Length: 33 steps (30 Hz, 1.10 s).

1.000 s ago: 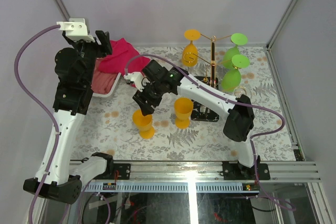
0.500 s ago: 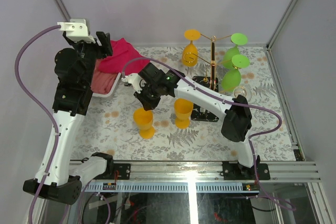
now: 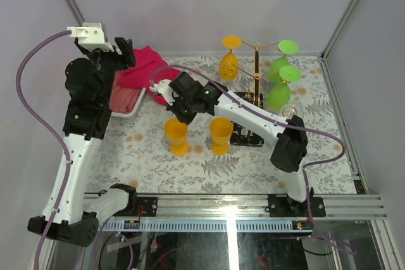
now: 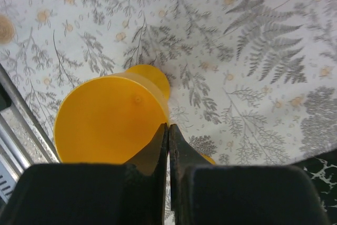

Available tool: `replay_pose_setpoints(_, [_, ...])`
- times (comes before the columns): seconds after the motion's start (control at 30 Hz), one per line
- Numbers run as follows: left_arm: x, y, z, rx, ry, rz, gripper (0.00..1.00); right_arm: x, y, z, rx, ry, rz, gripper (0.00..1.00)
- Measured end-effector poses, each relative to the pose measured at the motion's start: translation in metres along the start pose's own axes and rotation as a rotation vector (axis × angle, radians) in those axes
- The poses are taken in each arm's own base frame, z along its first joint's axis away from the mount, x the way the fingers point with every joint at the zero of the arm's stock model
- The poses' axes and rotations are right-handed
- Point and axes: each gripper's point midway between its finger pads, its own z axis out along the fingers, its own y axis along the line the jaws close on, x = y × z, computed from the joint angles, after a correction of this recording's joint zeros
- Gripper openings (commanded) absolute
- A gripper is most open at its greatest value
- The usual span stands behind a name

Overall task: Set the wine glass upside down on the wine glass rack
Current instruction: Pick up the wine glass at the center of the board, then turn the wine glass upside down at the wine rack.

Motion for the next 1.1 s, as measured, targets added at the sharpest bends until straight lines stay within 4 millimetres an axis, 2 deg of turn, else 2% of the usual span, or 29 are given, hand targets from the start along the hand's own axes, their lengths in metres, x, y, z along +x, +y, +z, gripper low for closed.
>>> replay_pose_setpoints(0.13, [-0.004, 0.004, 0.0, -0.028, -0.01, -0.021, 0.7, -0.024, -0.022, -0.024, 0.06, -0.108, 0.038, 0.0])
replay_pose_setpoints(0.23, [-0.012, 0.008, 0.0, -0.055, -0.025, -0.04, 0.7, -0.05, -0.061, -0.055, 0.158, -0.234, 0.095, 0.0])
replay_pose_setpoints(0.33, [-0.019, 0.009, 0.001, -0.066, -0.039, -0.07, 0.7, -0.075, -0.105, -0.094, 0.285, -0.379, 0.131, 0.0])
replay_pose_setpoints(0.4, [-0.018, 0.007, 0.003, -0.066, -0.038, -0.104, 0.71, -0.09, -0.126, -0.123, 0.369, -0.488, 0.135, 0.0])
replay_pose_setpoints(0.53, [-0.007, 0.001, 0.011, -0.065, -0.013, -0.214, 0.75, -0.116, -0.136, -0.178, 0.481, -0.691, 0.087, 0.0])
replay_pose_setpoints(0.67, [0.014, -0.008, 0.022, -0.073, 0.033, -0.387, 0.77, -0.139, -0.141, -0.22, 0.565, -0.859, 0.032, 0.0])
replay_pose_setpoints(0.8, [0.038, -0.019, 0.035, -0.089, 0.089, -0.593, 0.78, -0.151, -0.143, -0.235, 0.611, -0.958, -0.028, 0.0])
replay_pose_setpoints(0.9, [0.05, -0.025, 0.042, -0.108, 0.115, -0.742, 0.8, -0.154, -0.142, -0.229, 0.614, -0.995, -0.075, 0.0])
replay_pose_setpoints(1.1, [0.058, -0.035, 0.047, -0.133, 0.13, -1.018, 0.83, -0.147, -0.121, -0.214, 0.522, -1.049, -0.171, 0.0])
